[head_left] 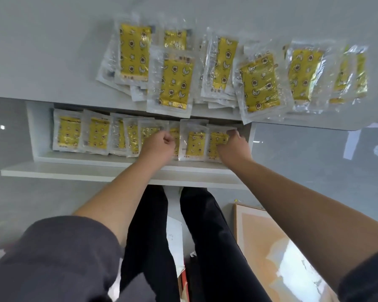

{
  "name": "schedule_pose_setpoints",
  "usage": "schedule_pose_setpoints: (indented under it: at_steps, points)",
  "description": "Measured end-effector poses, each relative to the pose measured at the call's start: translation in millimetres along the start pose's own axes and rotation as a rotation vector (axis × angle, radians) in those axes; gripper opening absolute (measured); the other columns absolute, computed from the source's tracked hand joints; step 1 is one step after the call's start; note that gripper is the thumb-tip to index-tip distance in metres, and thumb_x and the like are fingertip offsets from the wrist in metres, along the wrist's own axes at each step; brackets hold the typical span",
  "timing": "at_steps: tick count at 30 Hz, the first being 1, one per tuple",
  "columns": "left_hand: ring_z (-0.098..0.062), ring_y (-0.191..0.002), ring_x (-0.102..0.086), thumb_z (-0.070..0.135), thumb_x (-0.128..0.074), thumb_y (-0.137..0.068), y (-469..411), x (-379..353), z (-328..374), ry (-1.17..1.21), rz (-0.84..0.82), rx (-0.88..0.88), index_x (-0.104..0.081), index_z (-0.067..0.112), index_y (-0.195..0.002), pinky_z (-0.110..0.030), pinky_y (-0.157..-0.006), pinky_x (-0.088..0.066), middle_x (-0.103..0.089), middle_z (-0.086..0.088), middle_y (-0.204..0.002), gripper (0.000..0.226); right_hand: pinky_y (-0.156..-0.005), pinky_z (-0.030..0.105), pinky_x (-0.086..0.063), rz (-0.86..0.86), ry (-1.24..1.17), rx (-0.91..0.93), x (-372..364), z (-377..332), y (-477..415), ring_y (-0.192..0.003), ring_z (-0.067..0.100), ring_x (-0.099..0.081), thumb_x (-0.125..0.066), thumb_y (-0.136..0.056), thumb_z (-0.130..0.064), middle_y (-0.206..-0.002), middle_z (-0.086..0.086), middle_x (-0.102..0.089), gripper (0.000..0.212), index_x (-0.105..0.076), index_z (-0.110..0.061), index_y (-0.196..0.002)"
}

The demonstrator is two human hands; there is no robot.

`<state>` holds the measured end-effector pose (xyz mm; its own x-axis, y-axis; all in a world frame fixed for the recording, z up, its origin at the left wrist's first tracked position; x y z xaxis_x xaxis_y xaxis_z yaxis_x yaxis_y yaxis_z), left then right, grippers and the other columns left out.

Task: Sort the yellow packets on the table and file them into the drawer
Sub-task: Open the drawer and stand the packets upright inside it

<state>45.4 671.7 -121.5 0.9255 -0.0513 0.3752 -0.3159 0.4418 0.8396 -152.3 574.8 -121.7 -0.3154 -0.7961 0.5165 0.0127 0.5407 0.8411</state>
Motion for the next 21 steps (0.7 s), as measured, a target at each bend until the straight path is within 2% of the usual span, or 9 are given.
schedule_pose_setpoints:
  at_steps: [5, 7, 9, 11, 14, 15, 17, 19, 21]
  points:
    - [-0.018, -0.086, -0.067, 0.016, -0.048, -0.096, 31.6, 61.4, 10.9, 0.058, 0.062, -0.037, -0.061, 0.025, -0.093, -0.036, -0.072, -0.055, -0.069, 0.002, -0.095, 0.016, -0.065, 0.027, -0.043, -0.09, 0.0, 0.106, -4.1, -61.8, 40.8, -0.094, 0.026, -0.06, -0.046, -0.089, -0.012, -0.132, 0.013, -0.053, 0.055, -0.038, -0.013, -0.143]
    - [-0.021, -0.085, -0.067, 0.016, -0.047, -0.095, 37.4, 82.9, 14.5, 0.071, 0.077, -0.03, -0.061, 0.026, -0.088, -0.039, -0.07, -0.055, -0.069, 0.001, -0.094, 0.019, -0.065, 0.026, -0.042, -0.123, 0.023, 0.136, -7.2, -87.3, 55.8, -0.089, 0.023, -0.059, -0.046, -0.091, -0.013, -0.126, 0.009, -0.057, 0.049, -0.044, -0.013, -0.14]
    - [-0.023, -0.084, -0.068, 0.017, -0.047, -0.095, 39.9, 102.7, 20.2, 0.072, 0.081, -0.026, -0.062, 0.023, -0.089, -0.042, -0.073, -0.056, -0.069, 0.0, -0.092, 0.017, -0.065, 0.028, -0.042, -0.152, 0.022, 0.162, -9.4, -112.3, 68.0, -0.08, 0.022, -0.056, -0.046, -0.09, -0.01, -0.105, 0.008, -0.061, 0.033, -0.059, -0.013, -0.121]
    - [-0.02, -0.081, -0.066, 0.02, -0.049, -0.095, 39.9, 123.0, 29.4, 0.039, 0.112, -0.049, -0.062, 0.019, -0.09, -0.037, -0.066, -0.054, -0.067, 0.001, -0.088, 0.014, -0.062, 0.031, -0.045, -0.165, 0.004, 0.154, -9.4, -133.3, 76.7, -0.072, 0.023, -0.054, -0.045, -0.088, -0.008, -0.085, 0.009, -0.061, 0.023, -0.064, -0.006, -0.098]
    - [-0.011, -0.076, -0.056, 0.018, -0.053, -0.091, 32.5, 154.4, 52.3, -0.017, 0.224, -0.104, -0.058, 0.016, -0.092, -0.021, -0.058, -0.04, -0.059, 0.007, -0.086, 0.006, -0.064, 0.035, -0.053, -0.137, -0.066, 0.116, -2.5, -158.5, 81.2, -0.068, 0.022, -0.057, -0.043, -0.087, -0.01, -0.085, 0.013, -0.07, 0.024, -0.065, -0.002, -0.094]
    - [-0.012, -0.079, -0.055, 0.018, -0.055, -0.089, 28.1, 164.4, 58.8, -0.024, 0.271, -0.109, -0.057, 0.017, -0.096, -0.02, -0.06, -0.04, -0.057, 0.006, -0.091, 0.007, -0.063, 0.035, -0.053, -0.114, -0.093, 0.11, 0.3, -166.6, 81.1, -0.067, 0.022, -0.057, -0.043, -0.086, -0.01, -0.084, 0.012, -0.071, 0.023, -0.064, -0.003, -0.091]
    - [-0.017, -0.096, -0.054, 0.022, -0.062, -0.086, 14.7, 180.6, 70.1, -0.055, 0.353, -0.115, -0.052, 0.017, -0.11, -0.027, -0.074, -0.046, -0.051, 0.0, -0.109, 0.027, -0.06, 0.031, -0.048, -0.056, -0.141, 0.115, 7.1, -182.2, 77.6, -0.065, 0.019, -0.054, -0.043, -0.088, -0.011, -0.077, 0.006, -0.065, 0.016, -0.059, -0.008, -0.086]
    - [-0.022, -0.111, -0.051, 0.03, -0.068, -0.083, -0.2, 189.9, 78.4, -0.085, 0.379, -0.089, -0.046, 0.016, -0.125, -0.039, -0.09, -0.048, -0.047, -0.004, -0.124, 0.049, -0.059, 0.028, -0.045, 0.001, -0.199, 0.113, 14.9, -194.3, 71.8, -0.068, 0.013, -0.052, -0.045, -0.091, -0.013, -0.08, -0.003, -0.058, 0.011, -0.055, -0.016, -0.092]
    - [-0.025, -0.117, -0.051, 0.038, -0.071, -0.081, -15.3, 191.8, 83.1, -0.052, 0.347, -0.045, -0.04, 0.015, -0.132, -0.046, -0.097, -0.045, -0.046, -0.004, -0.131, 0.064, -0.06, 0.026, -0.042, 0.051, -0.257, 0.106, 22.2, -202.8, 65.0, -0.074, 0.01, -0.053, -0.047, -0.091, -0.013, -0.086, -0.007, -0.055, 0.015, -0.053, -0.019, -0.103]
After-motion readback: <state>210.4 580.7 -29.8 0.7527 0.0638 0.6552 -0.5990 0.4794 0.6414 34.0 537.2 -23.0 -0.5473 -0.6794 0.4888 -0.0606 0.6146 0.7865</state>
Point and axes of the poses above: each hand's wrist, its own y-axis away from the middle knuckle, its own x-axis out of the back of the hand, z = x × y, the point moved 8 cm from there along -y, towards the middle knuckle
